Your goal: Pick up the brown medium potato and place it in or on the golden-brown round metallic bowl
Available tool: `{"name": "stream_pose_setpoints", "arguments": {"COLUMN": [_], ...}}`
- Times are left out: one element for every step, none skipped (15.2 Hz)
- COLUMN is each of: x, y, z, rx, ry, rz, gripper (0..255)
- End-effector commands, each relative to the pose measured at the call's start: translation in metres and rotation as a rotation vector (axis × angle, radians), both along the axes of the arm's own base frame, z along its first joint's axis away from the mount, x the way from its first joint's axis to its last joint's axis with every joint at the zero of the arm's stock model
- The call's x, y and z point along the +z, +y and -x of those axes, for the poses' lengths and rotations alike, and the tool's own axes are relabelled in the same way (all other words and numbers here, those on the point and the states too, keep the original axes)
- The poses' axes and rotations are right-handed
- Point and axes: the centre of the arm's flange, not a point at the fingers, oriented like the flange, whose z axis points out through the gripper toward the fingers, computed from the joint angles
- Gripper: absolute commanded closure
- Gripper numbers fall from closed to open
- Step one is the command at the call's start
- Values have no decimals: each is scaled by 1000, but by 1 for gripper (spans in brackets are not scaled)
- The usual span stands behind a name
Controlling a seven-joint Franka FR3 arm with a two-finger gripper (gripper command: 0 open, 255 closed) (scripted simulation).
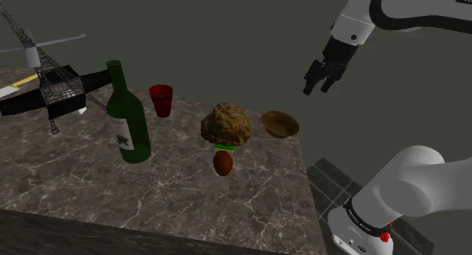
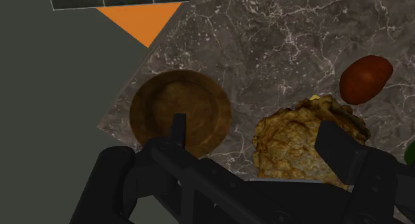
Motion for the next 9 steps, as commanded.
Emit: {"name": "stream_pose_setpoints", "arguments": {"x": [0, -7, -13, -20, -27, -34, -41, -48, -55], "y": [0, 12, 25, 37, 49, 61, 73, 85, 97], "z": [0, -1, -3, -5, -6, -8, -10, -12, -14], "rx": [0, -6, -13, -19, -26, -32, -39, -45, -52], "ry": [0, -2, -3, -5, -6, -8, -9, -11, -12], "rz": [0, 7, 14, 21, 28, 35, 42, 48, 55], "gripper": [0, 0, 0, 0, 0, 0, 0, 0, 0]}}
